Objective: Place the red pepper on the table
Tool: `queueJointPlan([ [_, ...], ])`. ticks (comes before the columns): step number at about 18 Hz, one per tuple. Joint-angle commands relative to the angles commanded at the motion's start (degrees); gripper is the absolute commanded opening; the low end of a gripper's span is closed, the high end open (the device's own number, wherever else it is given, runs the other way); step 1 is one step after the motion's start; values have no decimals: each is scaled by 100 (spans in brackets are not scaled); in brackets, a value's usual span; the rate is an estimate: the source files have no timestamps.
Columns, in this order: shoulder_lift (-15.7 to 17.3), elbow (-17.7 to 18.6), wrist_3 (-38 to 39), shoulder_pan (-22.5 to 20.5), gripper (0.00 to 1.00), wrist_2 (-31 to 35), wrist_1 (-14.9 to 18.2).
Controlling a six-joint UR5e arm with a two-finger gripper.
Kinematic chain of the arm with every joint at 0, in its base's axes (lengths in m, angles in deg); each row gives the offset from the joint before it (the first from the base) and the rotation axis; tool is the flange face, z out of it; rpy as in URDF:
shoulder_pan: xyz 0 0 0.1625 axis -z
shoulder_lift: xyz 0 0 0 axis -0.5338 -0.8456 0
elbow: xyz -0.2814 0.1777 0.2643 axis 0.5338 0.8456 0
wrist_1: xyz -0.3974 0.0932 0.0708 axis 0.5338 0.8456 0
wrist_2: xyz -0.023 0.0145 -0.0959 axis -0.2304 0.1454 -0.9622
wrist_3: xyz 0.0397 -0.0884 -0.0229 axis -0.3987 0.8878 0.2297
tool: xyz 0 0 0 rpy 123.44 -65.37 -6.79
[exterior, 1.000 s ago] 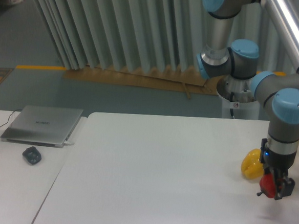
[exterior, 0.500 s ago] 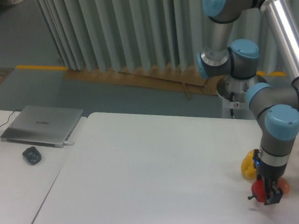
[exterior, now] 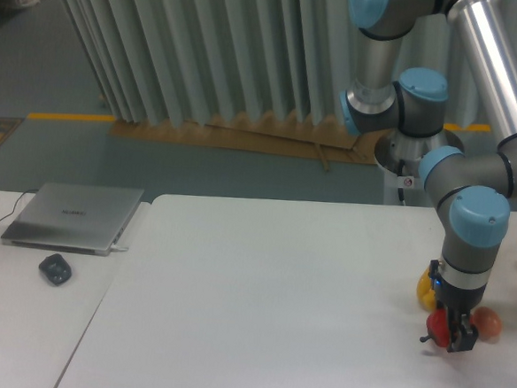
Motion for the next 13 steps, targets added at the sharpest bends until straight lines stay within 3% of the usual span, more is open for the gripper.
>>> queueJointPlan([
  [8, 70, -26, 0, -35, 100, -79, 17],
  [13, 246, -26, 0, -246, 100, -642, 131],
])
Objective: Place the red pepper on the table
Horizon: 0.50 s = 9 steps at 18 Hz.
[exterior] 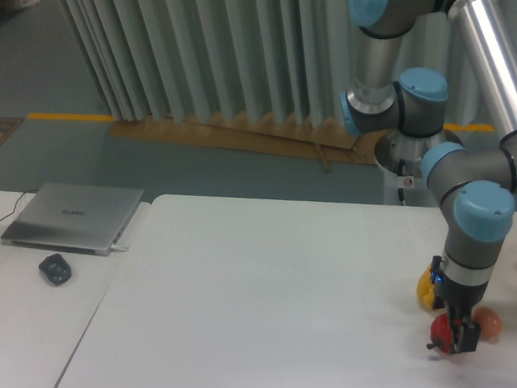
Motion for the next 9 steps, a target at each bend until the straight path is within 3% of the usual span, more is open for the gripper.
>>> queueJointPlan([
  [9, 299, -96, -299, -35, 100, 166, 106],
])
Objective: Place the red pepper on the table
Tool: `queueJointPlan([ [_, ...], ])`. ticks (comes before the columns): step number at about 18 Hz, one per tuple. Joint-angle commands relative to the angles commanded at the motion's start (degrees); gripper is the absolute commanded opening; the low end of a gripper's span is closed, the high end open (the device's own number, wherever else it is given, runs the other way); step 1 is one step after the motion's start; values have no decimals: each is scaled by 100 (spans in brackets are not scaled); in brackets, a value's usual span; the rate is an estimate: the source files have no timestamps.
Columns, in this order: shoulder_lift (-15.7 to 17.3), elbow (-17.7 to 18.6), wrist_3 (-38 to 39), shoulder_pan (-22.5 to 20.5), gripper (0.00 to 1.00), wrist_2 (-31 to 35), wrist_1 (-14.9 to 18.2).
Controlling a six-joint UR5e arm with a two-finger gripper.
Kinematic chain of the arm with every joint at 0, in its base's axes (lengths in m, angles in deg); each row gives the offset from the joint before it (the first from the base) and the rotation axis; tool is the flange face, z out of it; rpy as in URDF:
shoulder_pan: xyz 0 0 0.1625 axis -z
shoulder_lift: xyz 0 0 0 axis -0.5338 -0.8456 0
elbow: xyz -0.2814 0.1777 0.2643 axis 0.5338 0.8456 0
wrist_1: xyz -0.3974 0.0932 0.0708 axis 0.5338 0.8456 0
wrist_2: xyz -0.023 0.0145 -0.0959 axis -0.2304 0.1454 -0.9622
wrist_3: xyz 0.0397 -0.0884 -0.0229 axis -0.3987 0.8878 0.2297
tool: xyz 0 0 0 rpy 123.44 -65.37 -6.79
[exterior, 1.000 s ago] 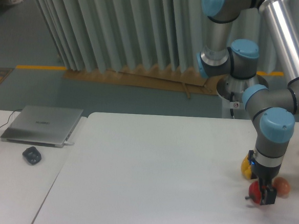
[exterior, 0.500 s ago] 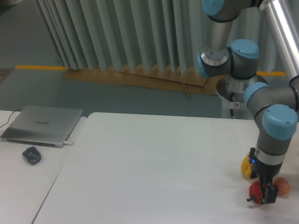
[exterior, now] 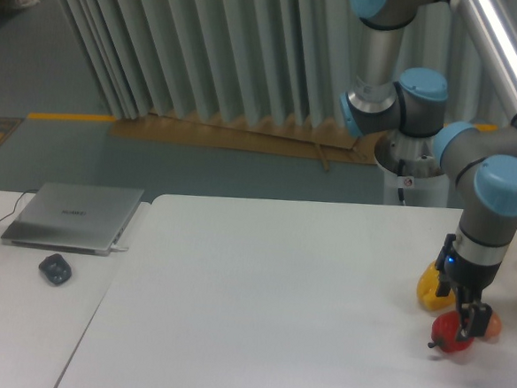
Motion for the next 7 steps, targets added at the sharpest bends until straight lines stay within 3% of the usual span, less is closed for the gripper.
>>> queueJointPlan([
  [4, 35, -158, -9, -35, 100, 36, 395],
  [7, 62, -150, -17, -62, 100, 36, 413],
])
